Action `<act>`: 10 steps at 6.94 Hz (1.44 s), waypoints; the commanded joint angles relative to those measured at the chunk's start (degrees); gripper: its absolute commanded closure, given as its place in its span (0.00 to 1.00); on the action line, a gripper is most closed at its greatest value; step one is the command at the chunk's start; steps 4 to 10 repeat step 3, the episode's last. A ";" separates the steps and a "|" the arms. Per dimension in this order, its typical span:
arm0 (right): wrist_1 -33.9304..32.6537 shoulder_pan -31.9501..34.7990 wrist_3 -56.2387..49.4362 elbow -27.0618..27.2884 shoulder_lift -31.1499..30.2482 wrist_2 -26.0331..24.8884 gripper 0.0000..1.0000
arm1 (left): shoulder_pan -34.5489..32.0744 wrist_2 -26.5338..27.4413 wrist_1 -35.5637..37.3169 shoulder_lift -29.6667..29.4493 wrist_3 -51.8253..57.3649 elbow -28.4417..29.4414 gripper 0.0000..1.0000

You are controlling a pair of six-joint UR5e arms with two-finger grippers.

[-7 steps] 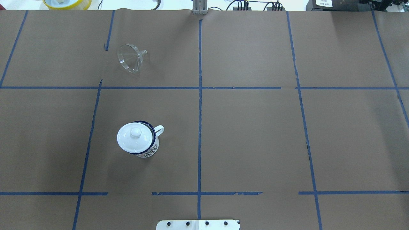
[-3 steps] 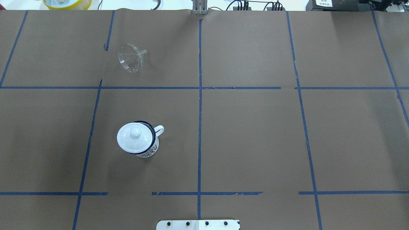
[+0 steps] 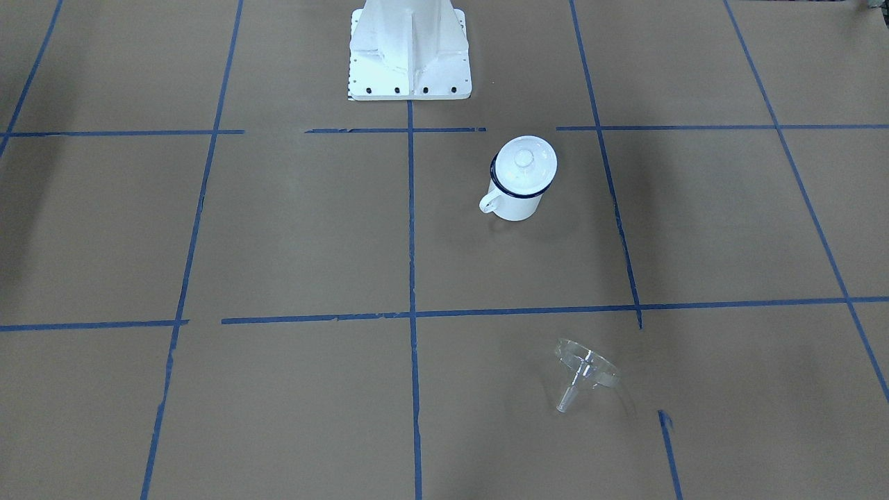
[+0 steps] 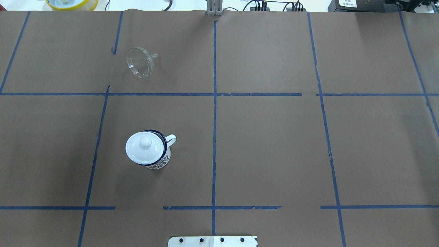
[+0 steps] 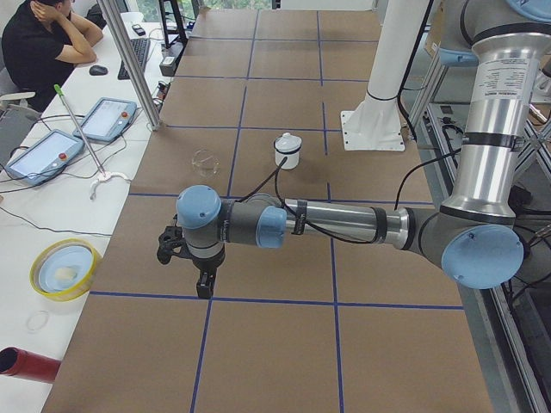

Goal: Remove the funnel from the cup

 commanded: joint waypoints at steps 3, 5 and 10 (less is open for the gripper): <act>0.00 0.00 0.00 0.04 0.00 0.00 0.00 | -0.06 -0.12 0.10 -0.58 0.01 -0.57 0.00; 0.00 0.00 0.00 0.04 0.00 0.00 0.00 | -0.06 -0.12 0.10 -0.58 0.01 -0.57 0.00; 0.00 0.00 0.00 0.04 0.00 0.00 0.00 | -0.06 -0.12 0.10 -0.58 0.01 -0.57 0.00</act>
